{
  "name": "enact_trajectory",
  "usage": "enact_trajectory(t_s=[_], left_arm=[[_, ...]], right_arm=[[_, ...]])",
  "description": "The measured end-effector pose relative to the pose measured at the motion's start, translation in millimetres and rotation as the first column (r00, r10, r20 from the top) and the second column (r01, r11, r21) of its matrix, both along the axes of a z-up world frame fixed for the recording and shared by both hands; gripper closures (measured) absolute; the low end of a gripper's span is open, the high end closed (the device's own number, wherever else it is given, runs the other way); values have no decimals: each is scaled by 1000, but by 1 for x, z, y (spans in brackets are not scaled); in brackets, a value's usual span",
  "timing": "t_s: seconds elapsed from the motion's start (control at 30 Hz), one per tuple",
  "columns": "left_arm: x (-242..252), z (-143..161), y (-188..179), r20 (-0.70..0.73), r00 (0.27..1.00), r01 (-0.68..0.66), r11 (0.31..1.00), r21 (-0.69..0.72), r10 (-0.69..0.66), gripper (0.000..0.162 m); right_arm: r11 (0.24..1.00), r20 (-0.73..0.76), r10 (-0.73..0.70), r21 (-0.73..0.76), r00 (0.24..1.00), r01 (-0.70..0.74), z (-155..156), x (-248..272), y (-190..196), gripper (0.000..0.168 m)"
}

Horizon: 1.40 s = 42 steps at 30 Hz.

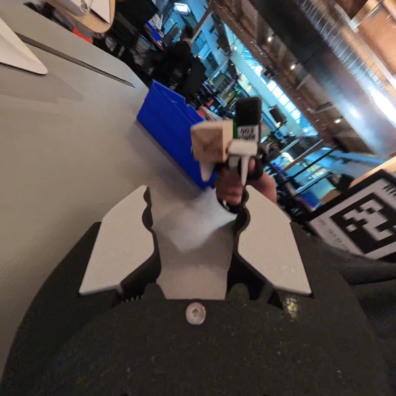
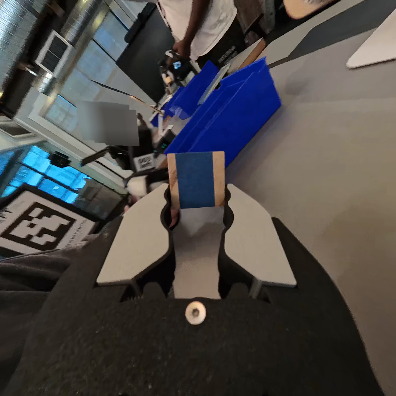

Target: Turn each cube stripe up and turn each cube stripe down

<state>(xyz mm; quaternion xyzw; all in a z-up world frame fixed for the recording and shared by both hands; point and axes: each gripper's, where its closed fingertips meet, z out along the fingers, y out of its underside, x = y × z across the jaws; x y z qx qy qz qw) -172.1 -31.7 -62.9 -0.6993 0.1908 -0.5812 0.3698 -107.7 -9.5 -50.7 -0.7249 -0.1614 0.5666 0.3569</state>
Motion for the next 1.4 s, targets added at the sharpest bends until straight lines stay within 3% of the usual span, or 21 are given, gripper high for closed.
enact_trajectory(t_s=[0.17, 0.23, 0.3, 0.37, 0.43, 0.53, 0.67, 0.77, 0.97, 1.0, 1.03, 1.1, 1.2, 1.3, 1.4], left_arm=[[-4, -5, -44, -169, 985, 75, 983, 170, -46, 88], [-1, 1, -50, -204, 977, 108, 966, 236, -59, 90], [2, -5, -52, -266, 963, 126, 951, 282, -49, 93], [7, -18, -53, -326, 944, 149, 944, 293, -48, 94], [14, -28, -59, -348, 933, 192, 946, 260, -93, 94], [21, -33, -66, -329, 930, 241, 949, 206, -165, 94], [20, -32, -66, -305, 934, 247, 953, 174, -187, 94], [18, -29, -67, -287, 938, 245, 957, 159, -192, 94], [21, -33, -72, -307, 926, 273, 951, 147, -218, 93], [22, -34, -73, -312, 924, 278, 950, 144, -223, 93], [23, -35, -74, -314, 922, 281, 949, 146, -225, 93], [24, -35, -76, -326, 917, 291, 945, 149, -231, 93], [23, -34, -76, -340, 916, 283, 944, 169, -214, 93], [22, -37, -75, -352, 911, 285, 945, 161, -215, 93], [24, -45, -79, -373, 894, 307, 945, 109, -248, 94]], right_arm=[[949, 255, -241, 262, 936, 173, 36, 68, 28, 123], [873, 329, -439, 376, 836, 311, 63, 129, 43, 123], [822, 443, -559, 410, 701, 396, 68, 193, 51, 123], [850, 625, -519, 300, 583, 434, 37, 243, 45, 123], [881, 748, -412, 181, 520, 438, -3, 270, 32, 122], [911, 828, -260, 41, 496, 410, -55, 279, 19, 122], [930, 882, -125, -55, 454, 363, -98, 273, 17, 122], [926, 906, -65, -102, 419, 364, -118, 273, 18, 122], [908, 919, -18, -150, 393, 391, -131, 281, 11, 122], [908, 926, -18, -143, 378, 395, -133, 284, 11, 117], [907, 927, -35, -128, 374, 401, -131, 286, 12, 102], [910, 913, -75, -101, 400, 401, -115, 287, 10, 96], [906, 850, -271, 68, 452, 417, -50, 287, 11, 101], [875, 585, -484, 319, 651, 364, 40, 247, 7, 110], [809, 274, -452, 526, 849, 261, 94, 172, -11, 108]])
